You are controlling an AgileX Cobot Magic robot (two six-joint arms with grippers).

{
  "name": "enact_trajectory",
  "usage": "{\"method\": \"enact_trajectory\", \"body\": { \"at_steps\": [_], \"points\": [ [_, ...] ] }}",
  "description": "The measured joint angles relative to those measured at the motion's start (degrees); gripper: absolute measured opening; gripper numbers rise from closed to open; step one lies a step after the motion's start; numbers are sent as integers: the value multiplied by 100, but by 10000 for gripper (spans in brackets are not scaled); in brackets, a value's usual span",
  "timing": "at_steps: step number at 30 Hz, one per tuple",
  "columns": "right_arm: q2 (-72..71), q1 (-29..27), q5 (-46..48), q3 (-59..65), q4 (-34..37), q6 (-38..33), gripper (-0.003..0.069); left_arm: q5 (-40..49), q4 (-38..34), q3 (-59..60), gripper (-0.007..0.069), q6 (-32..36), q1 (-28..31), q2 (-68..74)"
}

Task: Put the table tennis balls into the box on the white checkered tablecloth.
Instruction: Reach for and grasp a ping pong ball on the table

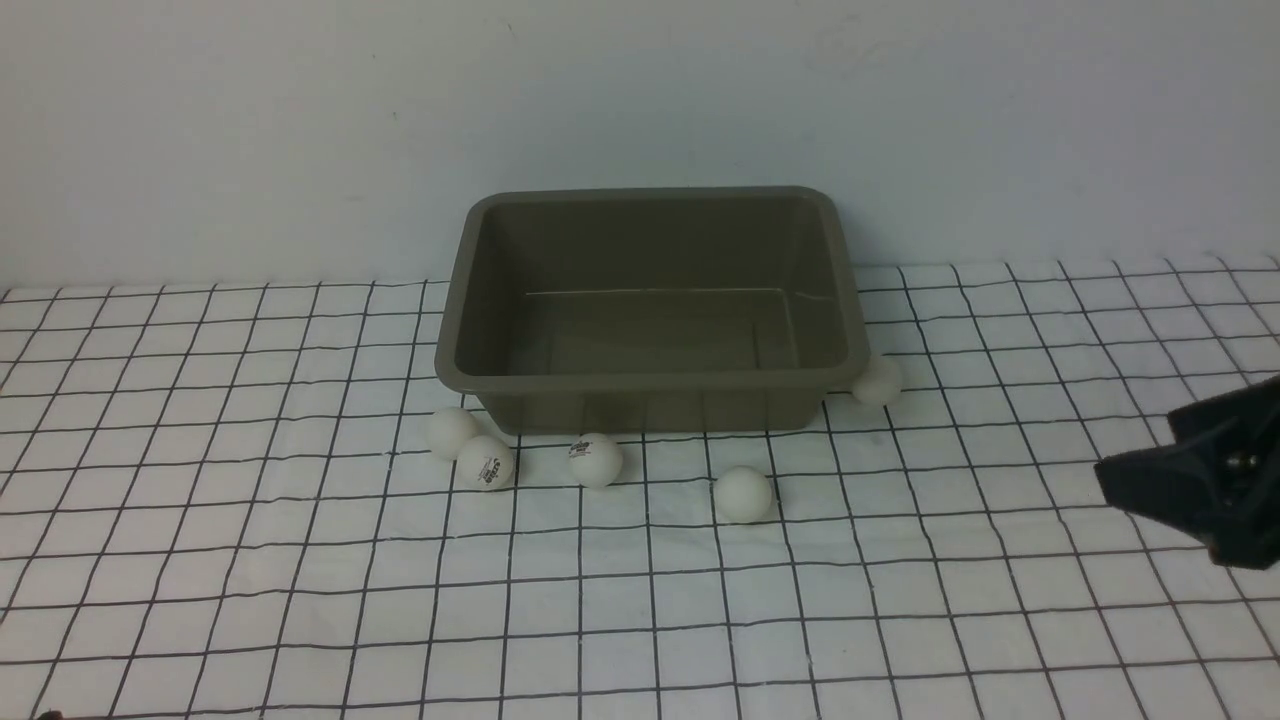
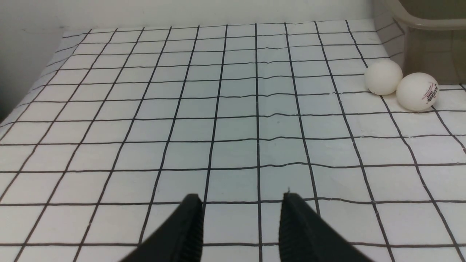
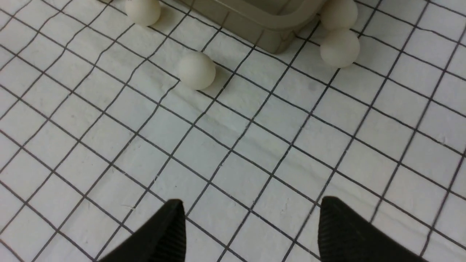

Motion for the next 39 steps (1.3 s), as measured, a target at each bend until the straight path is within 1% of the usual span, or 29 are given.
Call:
{"method": "enact_trajectory", "body": {
  "at_steps": [5, 8, 12, 19, 22, 25, 30, 39],
  "points": [
    [824, 657, 22, -636, -4, -54, 442, 0, 0, 0, 268, 0, 0, 0],
    [1466, 1033, -25, -1004, -61, 114, 442, 0, 0, 0, 268, 0, 0, 0],
    [2355, 1411, -379, -1422, -328, 393, 442, 0, 0, 0, 268, 0, 0, 0],
    [3442, 1762, -870, -1799, -254, 459, 444, 0, 0, 0, 268, 0, 0, 0],
    [3856, 1943, -921, -2020, -218, 490, 444, 0, 0, 0, 268, 0, 0, 0],
    [4186, 2100, -934, -2281, -205, 671, 444, 0, 0, 0, 268, 0, 0, 0],
    [4446, 2233, -1085, -2579, -435, 1089, 447, 0, 0, 0, 268, 0, 0, 0],
    [4649, 2293, -1215, -2591, -592, 1185, 450, 0, 0, 0, 268, 0, 0, 0]
  ]
}}
